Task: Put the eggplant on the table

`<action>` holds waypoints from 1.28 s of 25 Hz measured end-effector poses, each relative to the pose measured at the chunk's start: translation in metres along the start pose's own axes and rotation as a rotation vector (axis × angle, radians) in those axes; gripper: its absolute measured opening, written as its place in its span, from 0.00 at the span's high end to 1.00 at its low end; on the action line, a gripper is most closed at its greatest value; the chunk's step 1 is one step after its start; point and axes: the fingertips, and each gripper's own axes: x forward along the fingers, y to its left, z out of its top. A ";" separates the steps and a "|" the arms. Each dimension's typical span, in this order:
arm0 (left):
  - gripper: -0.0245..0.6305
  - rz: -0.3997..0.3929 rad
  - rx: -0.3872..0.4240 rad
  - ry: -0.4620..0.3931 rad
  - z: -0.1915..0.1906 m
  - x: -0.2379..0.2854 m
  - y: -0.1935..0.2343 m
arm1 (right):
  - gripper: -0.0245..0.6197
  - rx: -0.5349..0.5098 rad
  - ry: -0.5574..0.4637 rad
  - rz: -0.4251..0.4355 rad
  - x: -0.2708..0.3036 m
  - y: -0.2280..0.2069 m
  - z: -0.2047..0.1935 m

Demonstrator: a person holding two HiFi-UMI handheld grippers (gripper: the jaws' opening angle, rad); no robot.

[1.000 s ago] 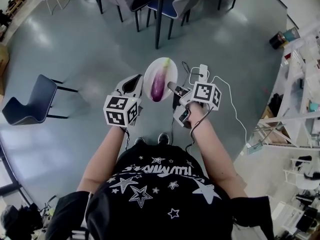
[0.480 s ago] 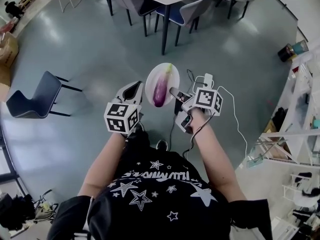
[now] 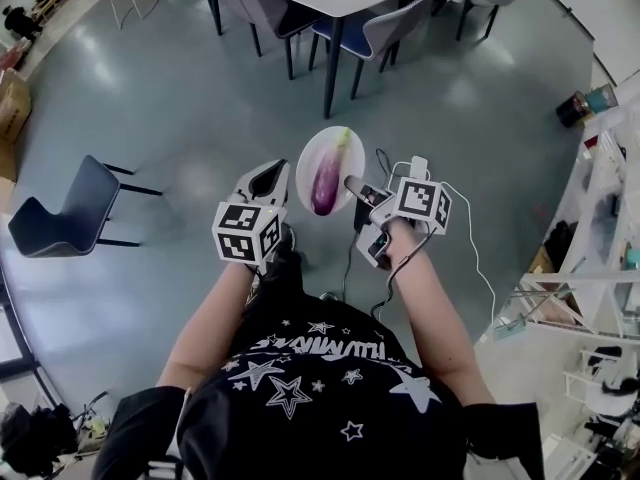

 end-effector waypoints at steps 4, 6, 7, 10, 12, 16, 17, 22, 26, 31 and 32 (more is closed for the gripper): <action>0.95 -0.025 0.000 0.001 0.027 0.048 0.042 | 0.93 0.001 -0.013 0.001 0.044 0.013 0.045; 0.95 -0.035 0.002 0.003 0.037 0.066 0.058 | 0.93 0.002 -0.017 0.004 0.060 0.017 0.062; 0.95 -0.039 0.004 0.005 0.041 0.075 0.065 | 0.93 0.003 -0.018 0.005 0.067 0.018 0.070; 0.95 -0.052 0.006 0.018 0.051 0.099 0.085 | 0.93 0.012 -0.027 -0.002 0.087 0.020 0.092; 0.95 -0.068 0.005 0.024 0.057 0.112 0.097 | 0.93 0.022 -0.034 -0.014 0.102 0.019 0.103; 0.95 -0.090 -0.002 0.034 0.064 0.136 0.129 | 0.93 0.041 -0.051 -0.028 0.137 0.021 0.122; 0.95 -0.095 -0.004 0.035 0.066 0.141 0.137 | 0.93 0.044 -0.055 -0.030 0.146 0.022 0.127; 0.95 -0.126 -0.004 0.039 0.074 0.161 0.171 | 0.93 0.048 -0.081 -0.045 0.180 0.030 0.142; 0.95 -0.145 0.010 0.035 0.080 0.170 0.198 | 0.93 0.045 -0.106 -0.054 0.204 0.038 0.152; 0.95 -0.156 0.033 0.039 0.089 0.184 0.221 | 0.93 0.065 -0.133 -0.054 0.223 0.043 0.164; 0.95 -0.157 0.027 0.036 0.091 0.187 0.225 | 0.93 0.065 -0.130 -0.060 0.226 0.042 0.166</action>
